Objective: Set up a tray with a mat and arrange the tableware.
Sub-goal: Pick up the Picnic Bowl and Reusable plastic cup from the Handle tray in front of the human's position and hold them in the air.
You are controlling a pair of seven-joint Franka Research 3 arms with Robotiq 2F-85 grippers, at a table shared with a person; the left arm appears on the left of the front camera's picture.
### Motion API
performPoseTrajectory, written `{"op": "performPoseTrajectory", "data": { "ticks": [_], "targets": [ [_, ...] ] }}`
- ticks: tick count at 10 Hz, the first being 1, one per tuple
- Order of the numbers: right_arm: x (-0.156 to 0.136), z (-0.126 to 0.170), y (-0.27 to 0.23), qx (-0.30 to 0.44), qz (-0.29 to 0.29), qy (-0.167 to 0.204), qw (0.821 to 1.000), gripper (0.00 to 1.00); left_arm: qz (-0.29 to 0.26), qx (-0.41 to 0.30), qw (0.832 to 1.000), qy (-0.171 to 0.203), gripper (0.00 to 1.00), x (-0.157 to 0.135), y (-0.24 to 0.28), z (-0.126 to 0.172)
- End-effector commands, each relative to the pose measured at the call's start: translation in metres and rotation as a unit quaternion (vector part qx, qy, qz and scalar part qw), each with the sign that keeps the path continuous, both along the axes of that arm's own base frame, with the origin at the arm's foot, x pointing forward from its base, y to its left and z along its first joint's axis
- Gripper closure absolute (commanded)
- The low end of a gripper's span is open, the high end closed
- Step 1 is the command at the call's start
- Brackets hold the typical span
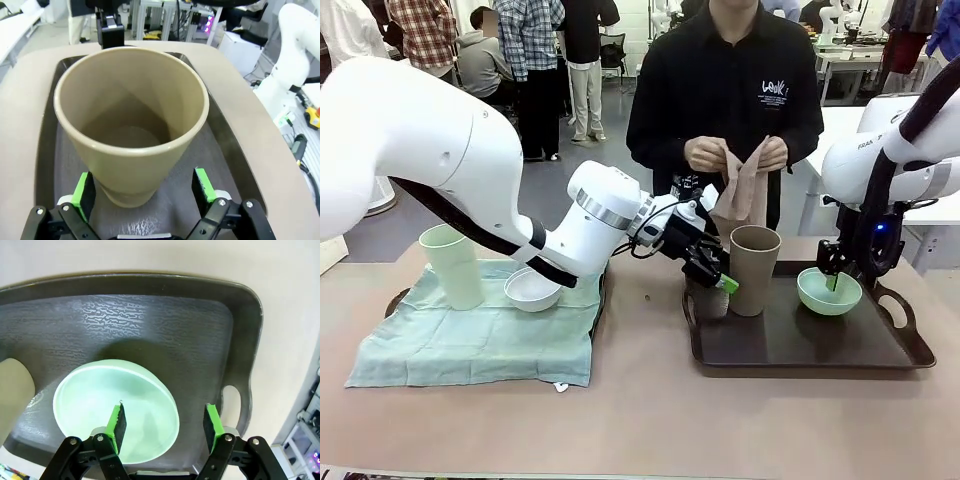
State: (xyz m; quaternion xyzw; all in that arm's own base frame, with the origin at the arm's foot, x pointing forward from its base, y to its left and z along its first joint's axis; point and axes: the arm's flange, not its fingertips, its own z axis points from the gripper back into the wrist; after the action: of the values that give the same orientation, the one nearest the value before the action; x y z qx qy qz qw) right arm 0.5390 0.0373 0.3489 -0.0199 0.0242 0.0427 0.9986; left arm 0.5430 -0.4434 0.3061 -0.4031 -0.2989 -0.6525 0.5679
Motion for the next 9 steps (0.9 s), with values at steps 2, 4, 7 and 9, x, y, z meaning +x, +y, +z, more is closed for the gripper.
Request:
{"op": "performPoseTrajectory", "data": {
  "ticks": [2,4,7,9],
  "targets": [
    [0.004,-0.012,0.002,-0.001,0.005,-0.012,1.0,0.19,-0.005,0.0,1.0,0.0,0.0,0.0,-0.013,-0.006],
    [0.005,-0.018,0.001,0.01,0.015,-0.012,1.0,0.19,-0.003,-0.01,1.0,-0.003,0.0,0.001,-0.018,-0.009],
    [0.005,-0.023,0.002,0.014,0.025,-0.012,1.0,1.0,-0.004,-0.025,1.0,-0.009,0.0,0.003,-0.031,-0.017],
    [0.005,-0.024,0.002,0.017,0.025,-0.011,0.999,1.0,-0.011,-0.021,1.0,0.002,0.0,0.004,-0.043,-0.025]
  ]
}}
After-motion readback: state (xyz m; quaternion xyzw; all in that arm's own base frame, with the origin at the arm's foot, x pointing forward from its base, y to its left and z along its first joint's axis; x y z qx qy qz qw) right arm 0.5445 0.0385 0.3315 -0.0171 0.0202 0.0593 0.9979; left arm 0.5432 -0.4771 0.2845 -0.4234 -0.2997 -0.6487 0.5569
